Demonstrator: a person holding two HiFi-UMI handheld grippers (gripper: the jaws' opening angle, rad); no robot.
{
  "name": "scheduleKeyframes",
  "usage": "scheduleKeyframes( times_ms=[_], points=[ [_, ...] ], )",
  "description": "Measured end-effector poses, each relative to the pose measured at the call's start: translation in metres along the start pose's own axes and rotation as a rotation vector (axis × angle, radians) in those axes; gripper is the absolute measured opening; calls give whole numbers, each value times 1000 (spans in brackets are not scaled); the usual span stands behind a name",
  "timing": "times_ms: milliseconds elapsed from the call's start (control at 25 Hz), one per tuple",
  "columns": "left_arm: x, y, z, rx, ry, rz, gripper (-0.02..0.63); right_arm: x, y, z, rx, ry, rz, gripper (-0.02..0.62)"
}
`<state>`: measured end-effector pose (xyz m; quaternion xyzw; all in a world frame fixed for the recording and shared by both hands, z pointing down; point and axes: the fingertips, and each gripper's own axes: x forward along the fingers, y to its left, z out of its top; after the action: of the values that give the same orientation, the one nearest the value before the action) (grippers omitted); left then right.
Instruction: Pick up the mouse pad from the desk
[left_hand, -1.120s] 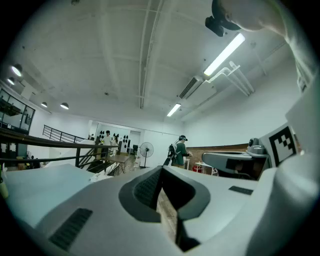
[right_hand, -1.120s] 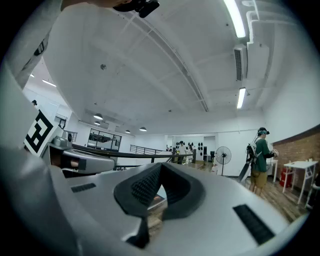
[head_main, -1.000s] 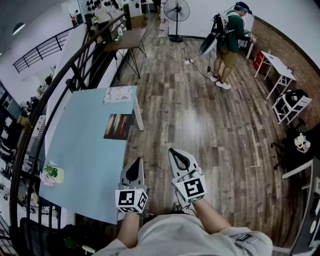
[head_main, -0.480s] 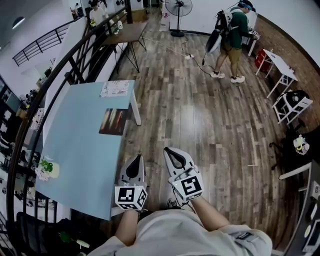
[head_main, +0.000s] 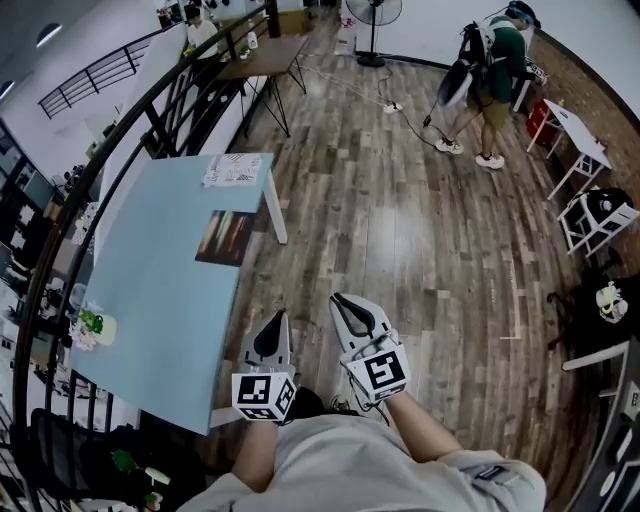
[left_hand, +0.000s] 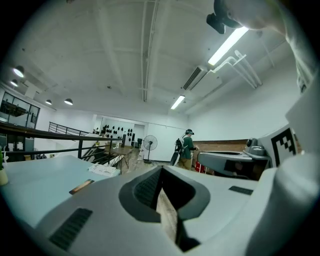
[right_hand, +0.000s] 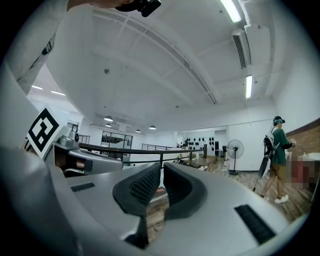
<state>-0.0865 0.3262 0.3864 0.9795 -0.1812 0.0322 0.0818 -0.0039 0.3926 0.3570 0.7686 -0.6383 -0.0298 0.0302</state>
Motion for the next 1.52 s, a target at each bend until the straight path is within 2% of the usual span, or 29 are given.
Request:
scheduleKeyframes(
  times_ms=[200,400,680,1080,1200,1520],
  points=[
    [23,10,-7,5,25,-2,12,18,-16,-7,20,-10,-8,25],
    [63,28,-3,-13,23,-21,12,50,-36,-13,9,23,-15,26],
    [135,74,18,-26,1,-58,12,122,-73,-11,54,11,-45,32],
    [210,146,36,-68,-13,-86,12,223,-88,-9,13,55,-20,34],
    [224,169,41,-70,-27,-77,12,251,-88,-10,10,50,0,34],
    [245,208,36,-78,-1,-15,12,305,-93,-24,62,47,60,38]
  ],
)
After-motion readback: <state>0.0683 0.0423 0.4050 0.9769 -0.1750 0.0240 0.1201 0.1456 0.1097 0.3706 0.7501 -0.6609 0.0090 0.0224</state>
